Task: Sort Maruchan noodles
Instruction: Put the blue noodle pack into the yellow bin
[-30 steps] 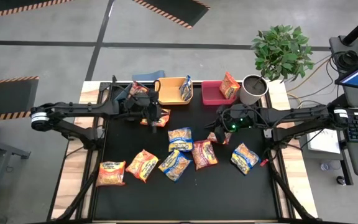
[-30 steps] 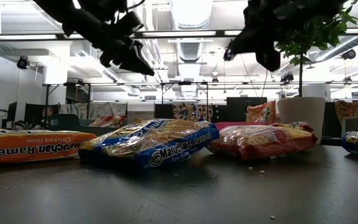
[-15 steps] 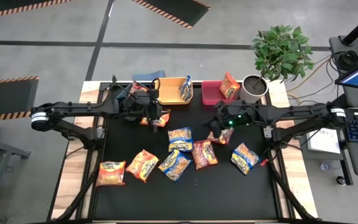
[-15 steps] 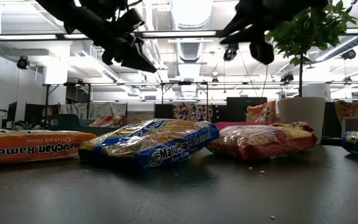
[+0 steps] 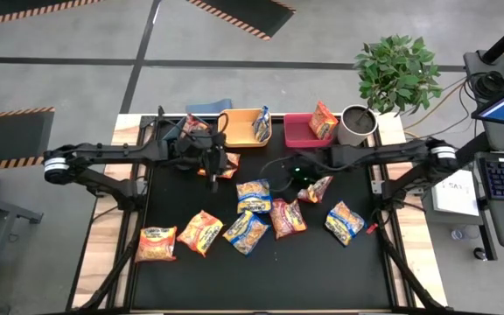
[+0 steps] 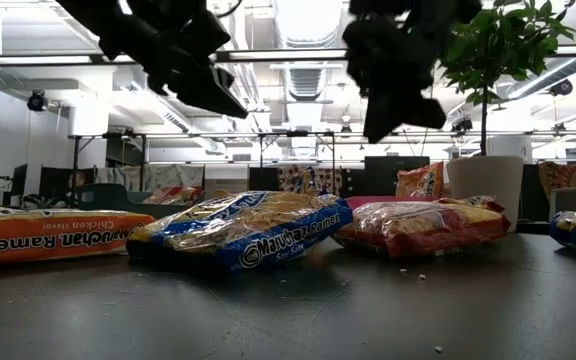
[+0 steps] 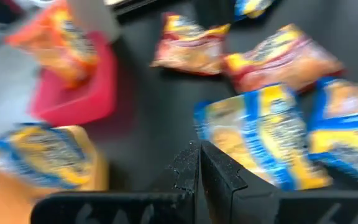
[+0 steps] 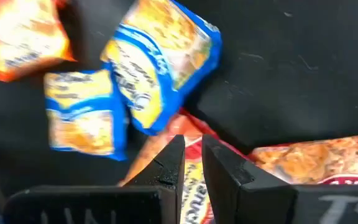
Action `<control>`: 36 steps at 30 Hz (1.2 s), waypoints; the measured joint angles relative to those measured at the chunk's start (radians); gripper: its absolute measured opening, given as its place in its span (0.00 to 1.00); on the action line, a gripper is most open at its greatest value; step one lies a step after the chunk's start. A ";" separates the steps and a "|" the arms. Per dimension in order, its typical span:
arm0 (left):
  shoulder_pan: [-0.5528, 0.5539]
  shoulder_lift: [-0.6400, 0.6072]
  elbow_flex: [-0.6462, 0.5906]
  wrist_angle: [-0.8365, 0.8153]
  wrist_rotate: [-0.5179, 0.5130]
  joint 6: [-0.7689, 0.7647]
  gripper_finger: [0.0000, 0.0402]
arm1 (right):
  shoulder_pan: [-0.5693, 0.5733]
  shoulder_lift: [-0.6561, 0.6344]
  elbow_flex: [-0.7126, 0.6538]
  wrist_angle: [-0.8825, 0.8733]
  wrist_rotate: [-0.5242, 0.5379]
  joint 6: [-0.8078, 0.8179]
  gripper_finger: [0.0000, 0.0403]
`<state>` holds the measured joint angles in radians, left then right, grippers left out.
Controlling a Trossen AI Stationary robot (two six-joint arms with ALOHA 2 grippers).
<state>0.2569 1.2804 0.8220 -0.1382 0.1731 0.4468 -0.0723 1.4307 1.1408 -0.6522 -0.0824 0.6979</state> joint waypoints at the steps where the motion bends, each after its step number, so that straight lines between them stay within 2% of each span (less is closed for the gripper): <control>1: -0.001 0.007 -0.007 -0.001 0.024 -0.020 0.00 | 0.000 0.020 0.006 -0.003 0.004 -0.010 0.11; 9: -0.050 0.122 -0.084 0.035 0.052 -0.155 0.00 | -0.005 0.151 0.016 0.071 0.004 -0.062 0.11; 12: -0.070 0.182 -0.095 0.075 0.052 -0.167 0.00 | -0.019 0.177 0.016 0.099 -0.004 -0.053 0.15; 17: -0.089 0.262 -0.096 0.147 0.055 -0.169 0.00 | -0.045 0.189 0.015 0.104 -0.004 -0.024 0.29; 22: -0.090 0.315 -0.096 0.192 0.102 -0.169 0.00 | -0.046 0.196 0.005 0.202 -0.002 -0.014 0.48; 27: -0.090 0.354 -0.097 0.194 0.107 -0.177 0.00 | -0.046 0.230 -0.019 0.294 -0.005 0.000 0.62; 32: -0.089 0.363 -0.098 0.197 0.115 -0.177 0.00 | -0.046 0.262 -0.048 0.407 -0.025 0.002 0.72; 36: -0.088 0.363 -0.108 0.201 0.115 -0.180 0.00 | -0.046 0.291 -0.050 0.497 -0.073 0.004 0.75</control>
<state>0.1684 1.6436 0.7135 0.0632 0.2882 0.2672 -0.1184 1.7217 1.0904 -0.1556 -0.1553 0.7015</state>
